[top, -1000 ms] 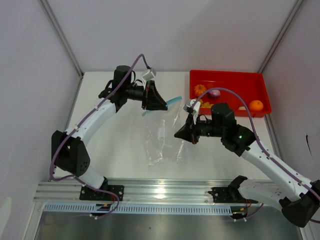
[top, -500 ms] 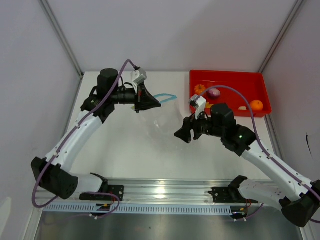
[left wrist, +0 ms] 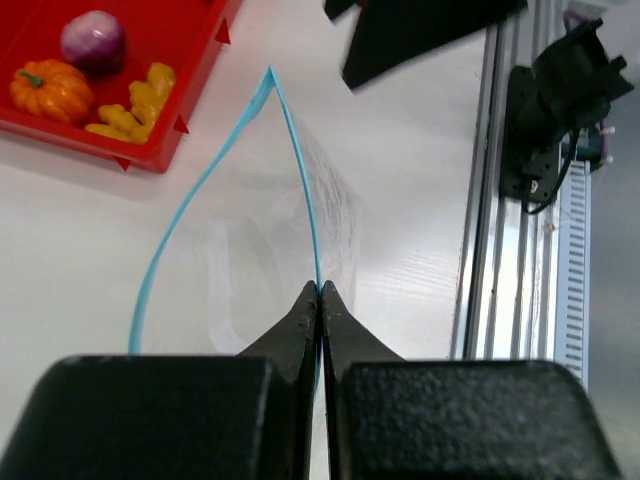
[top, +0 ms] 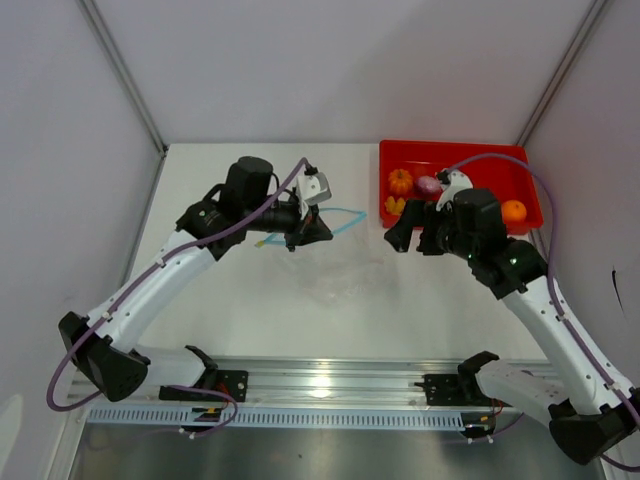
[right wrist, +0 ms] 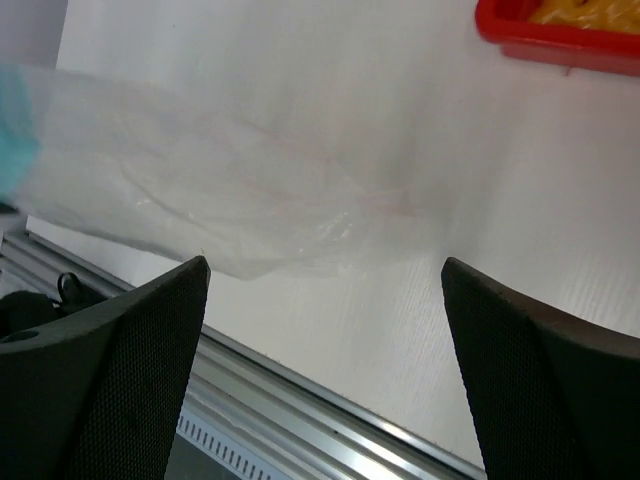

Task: Place the food in the zip-top bag and seal the zipper
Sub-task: Open the zipper of the food storage bag.

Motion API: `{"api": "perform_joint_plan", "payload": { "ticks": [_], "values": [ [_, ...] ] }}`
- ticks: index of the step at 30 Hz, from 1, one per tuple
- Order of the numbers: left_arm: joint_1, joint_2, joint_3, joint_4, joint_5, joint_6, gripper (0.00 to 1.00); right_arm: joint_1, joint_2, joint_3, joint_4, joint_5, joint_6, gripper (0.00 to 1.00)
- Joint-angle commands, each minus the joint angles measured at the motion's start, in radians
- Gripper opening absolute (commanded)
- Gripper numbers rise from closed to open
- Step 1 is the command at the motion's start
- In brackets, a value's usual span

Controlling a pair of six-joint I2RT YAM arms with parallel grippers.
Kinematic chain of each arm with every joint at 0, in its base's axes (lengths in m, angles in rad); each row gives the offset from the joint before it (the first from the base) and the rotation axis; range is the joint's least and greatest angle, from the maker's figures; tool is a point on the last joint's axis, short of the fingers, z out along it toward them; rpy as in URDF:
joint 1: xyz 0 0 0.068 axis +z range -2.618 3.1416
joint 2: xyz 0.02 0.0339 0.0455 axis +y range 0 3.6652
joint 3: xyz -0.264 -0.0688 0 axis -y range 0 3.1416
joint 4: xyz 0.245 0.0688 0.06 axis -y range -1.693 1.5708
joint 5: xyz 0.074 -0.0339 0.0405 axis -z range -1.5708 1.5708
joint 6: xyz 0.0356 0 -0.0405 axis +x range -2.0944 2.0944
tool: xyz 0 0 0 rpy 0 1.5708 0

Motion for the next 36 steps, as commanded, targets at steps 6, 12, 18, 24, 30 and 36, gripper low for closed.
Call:
{"api": "perform_joint_plan", "payload": {
  "ticks": [6, 12, 18, 24, 30, 36],
  "values": [
    [-0.082, -0.072, -0.015, -0.058, -0.073, 0.078, 0.01, -0.046, 0.108, 0.305, -0.177, -0.088, -0.060, 0.95],
    [-0.114, -0.120, -0.078, -0.041, -0.062, 0.074, 0.01, 0.000, 0.221, 0.386, -0.138, -0.199, -0.075, 0.85],
    [-0.143, -0.134, -0.069, -0.082, -0.065, 0.102, 0.00, 0.122, 0.335, 0.565, -0.204, -0.185, -0.218, 0.85],
    [-0.154, -0.126, -0.072, -0.087, -0.067, 0.105, 0.01, 0.196, 0.419, 0.646, -0.264, -0.189, -0.270, 0.82],
    [-0.158, -0.131, -0.081, -0.085, -0.071, 0.110, 0.01, 0.241, 0.448, 0.600, -0.305, -0.211, -0.307, 0.79],
    [-0.174, -0.152, -0.093, -0.079, -0.076, 0.113, 0.01, 0.251, 0.487, 0.558, -0.347, -0.226, -0.324, 0.77]
  ]
}}
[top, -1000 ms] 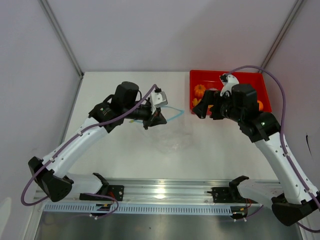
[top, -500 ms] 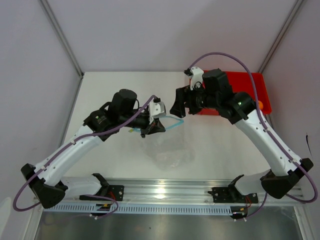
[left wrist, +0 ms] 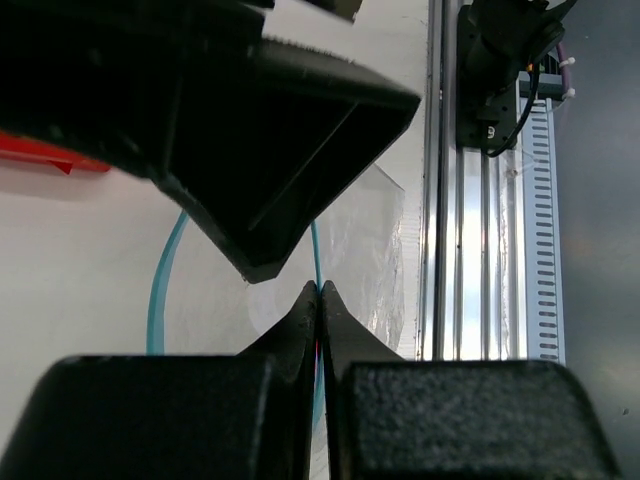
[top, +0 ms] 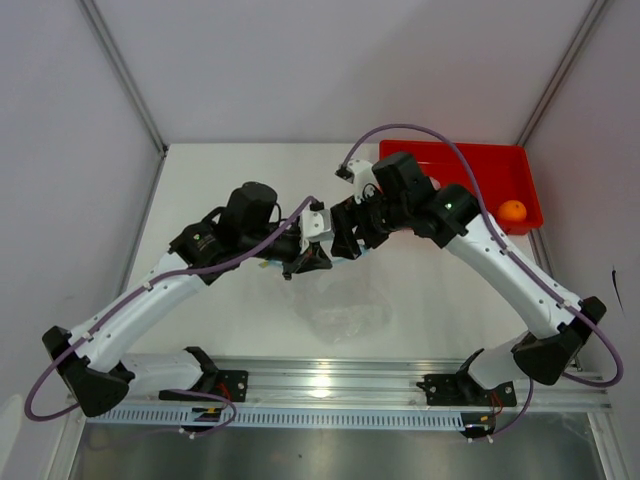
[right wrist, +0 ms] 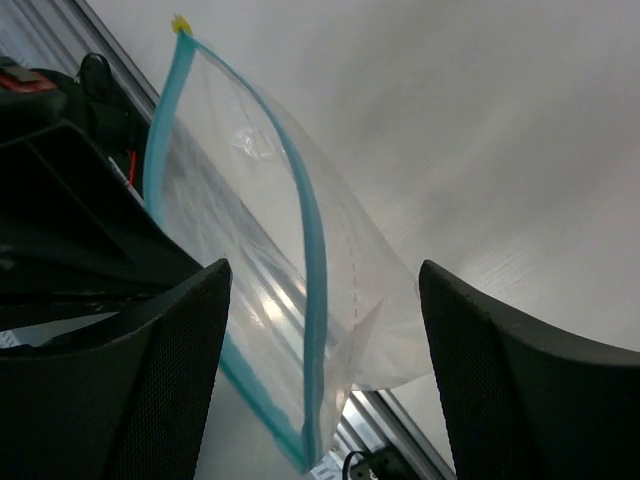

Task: Place the food in the zip-top bag and seal the zipper
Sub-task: Open the zipper of the food storage bag.

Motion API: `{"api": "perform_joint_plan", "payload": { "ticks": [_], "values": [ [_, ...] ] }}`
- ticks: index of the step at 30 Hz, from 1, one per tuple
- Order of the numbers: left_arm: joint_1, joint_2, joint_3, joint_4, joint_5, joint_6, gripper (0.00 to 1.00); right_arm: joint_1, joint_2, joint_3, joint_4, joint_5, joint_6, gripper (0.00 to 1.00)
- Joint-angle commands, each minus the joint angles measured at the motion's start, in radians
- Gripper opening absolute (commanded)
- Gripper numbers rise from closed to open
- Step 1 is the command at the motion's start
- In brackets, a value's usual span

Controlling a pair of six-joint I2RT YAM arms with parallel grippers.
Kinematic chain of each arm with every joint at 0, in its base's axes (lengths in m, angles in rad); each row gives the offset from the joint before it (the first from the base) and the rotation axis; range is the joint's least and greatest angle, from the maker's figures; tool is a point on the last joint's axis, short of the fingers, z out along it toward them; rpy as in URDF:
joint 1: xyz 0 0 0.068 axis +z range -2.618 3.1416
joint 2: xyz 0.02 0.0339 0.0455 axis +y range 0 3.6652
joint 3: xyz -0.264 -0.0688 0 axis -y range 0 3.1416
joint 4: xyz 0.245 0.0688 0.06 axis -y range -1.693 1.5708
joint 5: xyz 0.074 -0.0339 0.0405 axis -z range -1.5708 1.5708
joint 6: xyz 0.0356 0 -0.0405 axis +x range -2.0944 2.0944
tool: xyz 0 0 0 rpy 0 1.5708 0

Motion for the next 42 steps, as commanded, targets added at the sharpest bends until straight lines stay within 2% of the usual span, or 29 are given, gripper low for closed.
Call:
{"api": "perform_joint_plan", "payload": {
  "ticks": [1, 3, 9, 13, 14, 15, 17, 18, 19, 21, 22, 24, 25, 26, 28, 31, 32, 33, 34, 37, 42],
  "values": [
    [-0.021, -0.036, -0.008, 0.008, -0.005, 0.028, 0.01, 0.011, 0.021, -0.014, -0.041, -0.030, -0.030, 0.77],
    [-0.024, -0.040, -0.013, 0.008, -0.006, 0.029, 0.00, 0.017, 0.035, -0.017, -0.041, -0.042, -0.035, 0.77],
    [-0.034, -0.042, -0.016, 0.007, 0.011, 0.035, 0.01, 0.028, 0.094, -0.001, -0.038, -0.070, -0.052, 0.67],
    [-0.039, -0.045, -0.028, 0.019, 0.006, 0.029, 0.01, 0.028, 0.125, 0.008, -0.027, -0.039, -0.044, 0.28],
    [-0.039, -0.048, -0.031, 0.025, 0.006, 0.020, 0.01, 0.029, 0.128, 0.000, -0.019, -0.029, -0.038, 0.09],
    [-0.039, -0.050, -0.039, 0.036, 0.000, 0.009, 0.00, 0.030, 0.124, -0.009, -0.013, -0.004, -0.032, 0.01],
    [-0.039, -0.054, -0.054, 0.076, -0.020, -0.023, 0.05, 0.031, 0.105, -0.032, 0.025, 0.029, -0.004, 0.00],
    [-0.039, -0.057, -0.059, 0.088, -0.026, -0.036, 0.12, 0.037, 0.075, -0.067, 0.045, 0.074, 0.006, 0.00],
    [-0.039, -0.059, -0.063, 0.105, -0.061, -0.056, 0.25, 0.039, 0.056, -0.089, 0.091, 0.098, 0.019, 0.00],
    [-0.039, -0.069, -0.069, 0.142, -0.063, -0.089, 0.33, 0.048, 0.013, -0.157, 0.144, 0.163, 0.052, 0.00],
    [-0.039, -0.076, -0.077, 0.181, -0.086, -0.133, 0.45, 0.052, -0.028, -0.178, 0.189, 0.183, 0.069, 0.00],
    [-0.038, -0.108, -0.086, 0.229, -0.090, -0.168, 0.53, 0.065, -0.071, -0.233, 0.233, 0.226, 0.085, 0.00],
    [-0.038, -0.122, -0.104, 0.259, -0.115, -0.219, 0.89, 0.069, -0.108, -0.248, 0.267, 0.265, 0.092, 0.00],
    [-0.039, -0.138, -0.127, 0.327, -0.138, -0.251, 0.99, 0.072, -0.125, -0.265, 0.283, 0.281, 0.097, 0.00],
    [-0.038, -0.180, -0.149, 0.378, -0.159, -0.325, 0.99, 0.079, -0.171, -0.309, 0.321, 0.350, 0.108, 0.00],
    [-0.038, -0.221, -0.181, 0.458, -0.254, -0.420, 0.99, 0.086, -0.203, -0.352, 0.344, 0.413, 0.118, 0.00],
    [-0.038, -0.226, -0.175, 0.459, -0.302, -0.493, 1.00, 0.088, -0.223, -0.365, 0.352, 0.460, 0.122, 0.00],
    [-0.038, -0.228, -0.168, 0.435, -0.408, -0.527, 1.00, 0.091, -0.234, -0.376, 0.355, 0.482, 0.128, 0.00],
    [-0.039, -0.221, -0.131, 0.413, -0.450, -0.590, 0.99, 0.097, -0.243, -0.401, 0.375, 0.505, 0.140, 0.00],
    [-0.038, -0.203, -0.087, 0.335, -0.500, -0.647, 1.00, 0.112, -0.278, -0.437, 0.418, 0.626, 0.164, 0.00],
    [-0.021, -0.149, 0.007, 0.148, -0.607, -0.868, 1.00, 0.171, -0.330, -0.512, 0.502, 0.787, 0.187, 0.00]
  ]
}}
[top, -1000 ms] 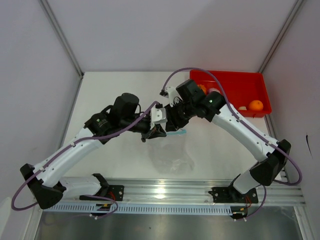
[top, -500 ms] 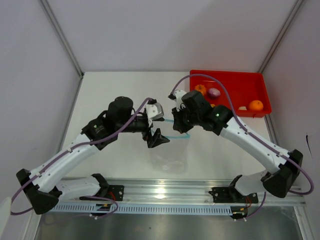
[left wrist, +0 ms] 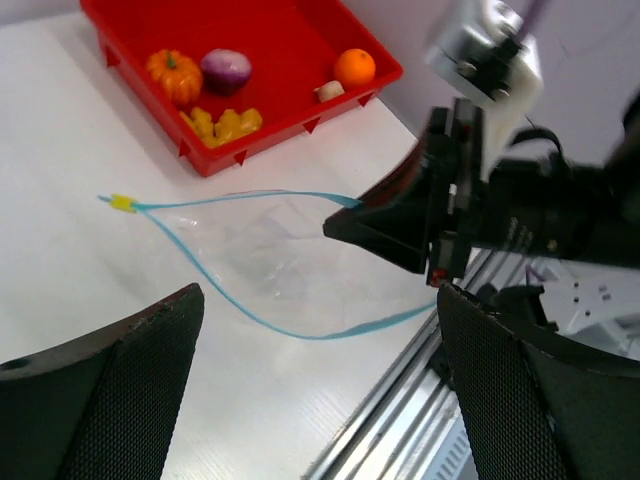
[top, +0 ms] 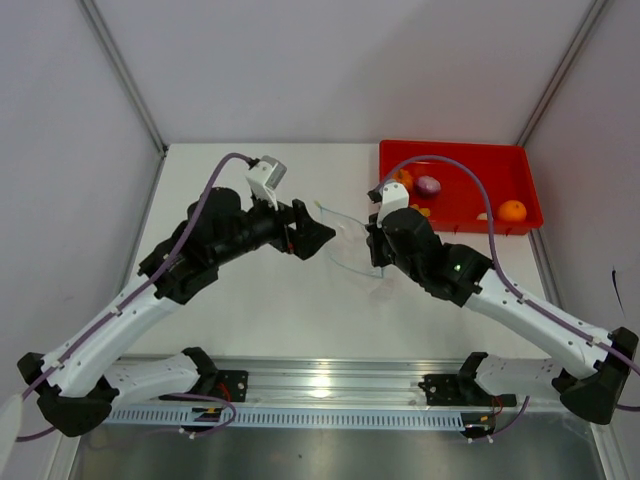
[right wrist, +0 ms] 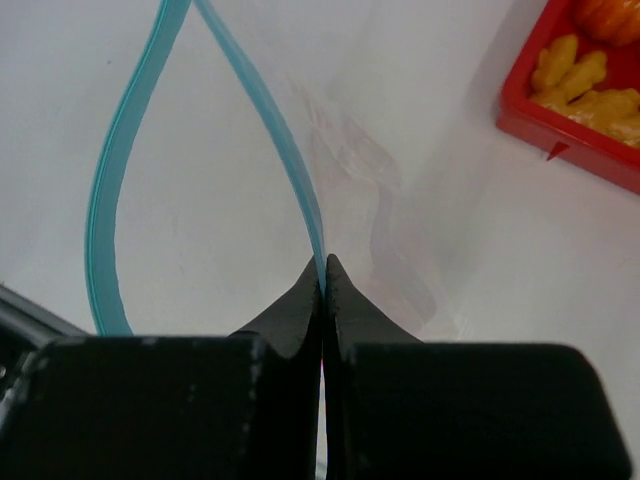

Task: Place the food in the zip-top bag and seal the zipper
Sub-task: Open the zipper of the food storage bag.

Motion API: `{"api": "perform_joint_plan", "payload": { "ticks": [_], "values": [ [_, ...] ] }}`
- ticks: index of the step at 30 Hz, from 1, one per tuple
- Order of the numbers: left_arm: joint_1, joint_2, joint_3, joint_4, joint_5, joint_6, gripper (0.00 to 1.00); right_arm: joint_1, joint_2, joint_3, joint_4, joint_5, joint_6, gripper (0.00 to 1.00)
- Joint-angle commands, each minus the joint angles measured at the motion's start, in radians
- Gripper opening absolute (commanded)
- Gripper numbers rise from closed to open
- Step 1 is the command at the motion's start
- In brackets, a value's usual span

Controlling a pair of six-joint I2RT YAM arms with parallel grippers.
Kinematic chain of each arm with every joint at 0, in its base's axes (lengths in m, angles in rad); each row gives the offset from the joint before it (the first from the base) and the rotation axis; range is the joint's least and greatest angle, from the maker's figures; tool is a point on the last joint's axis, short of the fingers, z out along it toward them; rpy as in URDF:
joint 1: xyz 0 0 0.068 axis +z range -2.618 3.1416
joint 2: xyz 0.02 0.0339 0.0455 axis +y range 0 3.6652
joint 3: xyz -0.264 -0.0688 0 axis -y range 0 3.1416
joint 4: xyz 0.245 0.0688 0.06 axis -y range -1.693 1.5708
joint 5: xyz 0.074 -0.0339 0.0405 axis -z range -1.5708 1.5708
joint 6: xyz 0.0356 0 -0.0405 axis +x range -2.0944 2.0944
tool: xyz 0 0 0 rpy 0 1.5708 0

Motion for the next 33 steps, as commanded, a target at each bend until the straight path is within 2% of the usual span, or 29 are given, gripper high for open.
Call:
{"api": "perform_joint_plan", "payload": {
  "ticks": [1, 4, 9, 12, 20, 23, 24, 26, 27, 29, 30, 32, 33],
  "values": [
    [0.011, 0.020, 0.076, -0.138, -0.126, -0.242, 1.00, 0.037, -0.048, -0.030, 0.136, 0.180, 0.036, 0.00],
    [0.014, 0.008, 0.058, -0.181, -0.123, -0.340, 1.00, 0.077, -0.057, -0.052, 0.185, 0.239, 0.036, 0.00],
    [0.014, -0.024, -0.055, -0.138, -0.061, -0.472, 0.99, 0.150, -0.051, -0.067, 0.224, 0.371, 0.024, 0.00],
    [0.013, -0.027, -0.130, -0.103, -0.017, -0.551, 0.95, 0.190, -0.053, -0.081, 0.251, 0.421, 0.024, 0.00],
    [0.017, 0.026, -0.177, -0.094, -0.070, -0.548, 0.93, 0.224, -0.071, -0.107, 0.287, 0.448, 0.025, 0.00],
    [0.022, 0.068, -0.160, -0.087, -0.060, -0.535, 0.88, 0.227, -0.079, -0.110, 0.288, 0.444, 0.031, 0.00],
    [0.023, 0.082, -0.157, -0.072, -0.054, -0.526, 0.80, 0.227, -0.083, -0.109, 0.288, 0.435, 0.036, 0.00],
    [0.032, 0.089, -0.170, -0.045, -0.041, -0.517, 0.70, 0.227, -0.086, -0.107, 0.287, 0.421, 0.039, 0.00],
    [0.035, 0.093, -0.177, -0.025, -0.029, -0.515, 0.58, 0.227, -0.088, -0.107, 0.288, 0.413, 0.039, 0.00],
    [0.043, 0.099, -0.189, 0.024, 0.021, -0.496, 0.44, 0.227, -0.085, -0.106, 0.288, 0.399, 0.042, 0.00],
    [0.049, 0.106, -0.186, 0.026, 0.028, -0.492, 0.31, 0.225, -0.082, -0.098, 0.279, 0.396, 0.042, 0.00],
    [0.058, 0.108, -0.175, 0.015, 0.040, -0.462, 0.20, 0.224, -0.064, -0.083, 0.258, 0.384, 0.042, 0.00],
    [0.062, 0.100, -0.158, -0.001, 0.035, -0.424, 0.07, 0.215, -0.056, -0.072, 0.220, 0.379, 0.054, 0.00]
  ]
}}
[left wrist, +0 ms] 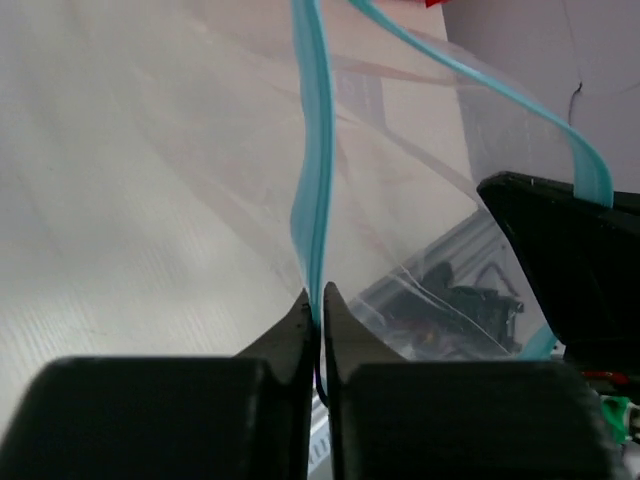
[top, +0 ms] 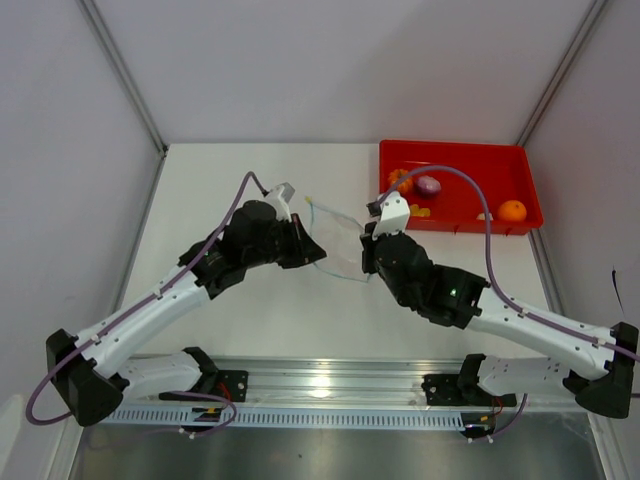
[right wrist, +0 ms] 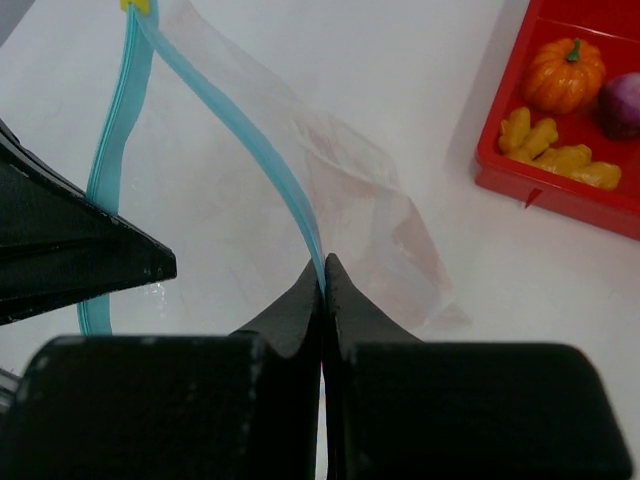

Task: Place the food in the zip-top bag and seal the zipper
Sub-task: Open the zipper of the food storage bag.

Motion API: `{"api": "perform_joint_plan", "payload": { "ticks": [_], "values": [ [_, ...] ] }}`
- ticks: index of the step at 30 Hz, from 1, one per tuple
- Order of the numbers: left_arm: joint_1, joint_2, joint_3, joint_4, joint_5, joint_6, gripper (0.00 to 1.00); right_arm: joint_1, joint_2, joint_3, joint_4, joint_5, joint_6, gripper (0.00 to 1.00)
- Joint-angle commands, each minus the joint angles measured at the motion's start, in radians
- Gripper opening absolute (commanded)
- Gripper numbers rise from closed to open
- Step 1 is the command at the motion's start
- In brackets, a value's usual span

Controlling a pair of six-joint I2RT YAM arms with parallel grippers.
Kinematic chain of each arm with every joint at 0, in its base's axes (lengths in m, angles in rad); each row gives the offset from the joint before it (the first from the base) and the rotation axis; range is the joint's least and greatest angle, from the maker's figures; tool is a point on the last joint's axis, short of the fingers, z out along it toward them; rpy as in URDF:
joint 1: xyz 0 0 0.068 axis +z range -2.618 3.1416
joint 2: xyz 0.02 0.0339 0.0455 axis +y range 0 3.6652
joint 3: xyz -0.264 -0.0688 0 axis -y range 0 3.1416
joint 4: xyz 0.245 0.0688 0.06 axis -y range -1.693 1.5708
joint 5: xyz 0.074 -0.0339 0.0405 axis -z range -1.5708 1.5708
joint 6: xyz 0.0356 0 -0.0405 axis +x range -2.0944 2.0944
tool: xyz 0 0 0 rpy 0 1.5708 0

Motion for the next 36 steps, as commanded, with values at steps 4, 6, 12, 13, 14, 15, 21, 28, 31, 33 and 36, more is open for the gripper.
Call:
{"api": "perform_joint_plan", "payload": {
  "ticks": [4, 6, 12, 13, 14, 15, 21, 28, 31, 33, 36],
  "values": [
    [0.015, -0.025, 0.138, -0.098, -0.067, 0.199, 0.01, -0.073, 0.058, 0.089, -0.103, -0.095, 0.083, 0.20],
    [0.017, -0.019, 0.179, -0.182, -0.127, 0.268, 0.00, -0.103, 0.066, 0.086, -0.106, -0.176, 0.088, 0.48],
    [0.017, 0.082, 0.379, -0.342, -0.214, 0.372, 0.01, -0.228, 0.069, 0.121, -0.077, -0.354, 0.059, 0.84],
    [0.015, 0.091, 0.388, -0.353, -0.228, 0.377, 0.01, -0.248, 0.069, 0.135, -0.074, -0.374, 0.057, 0.85],
    [0.017, 0.108, 0.399, -0.359, -0.233, 0.382, 0.01, -0.288, 0.069, 0.167, -0.076, -0.411, 0.060, 0.89],
    [0.017, 0.113, 0.397, -0.352, -0.227, 0.392, 0.01, -0.307, 0.072, 0.184, -0.077, -0.431, 0.060, 0.95],
    [0.035, 0.199, 0.420, -0.335, -0.233, 0.405, 0.00, -0.433, 0.069, 0.249, -0.045, -0.768, 0.033, 0.99],
    [0.090, 0.231, 0.420, -0.310, -0.213, 0.402, 0.01, -0.445, -0.018, 0.154, 0.072, -1.057, 0.020, 0.99],
    [0.090, 0.213, 0.414, -0.305, -0.222, 0.420, 0.01, -0.477, -0.052, 0.158, 0.046, -0.788, 0.063, 1.00],
    [0.092, 0.198, 0.413, -0.309, -0.219, 0.428, 0.01, -0.544, -0.017, 0.175, 0.001, -0.665, 0.091, 0.99],
    [0.090, 0.162, 0.417, -0.327, -0.195, 0.437, 0.01, -0.733, 0.100, 0.204, -0.016, -0.748, 0.163, 1.00]
  ]
}}
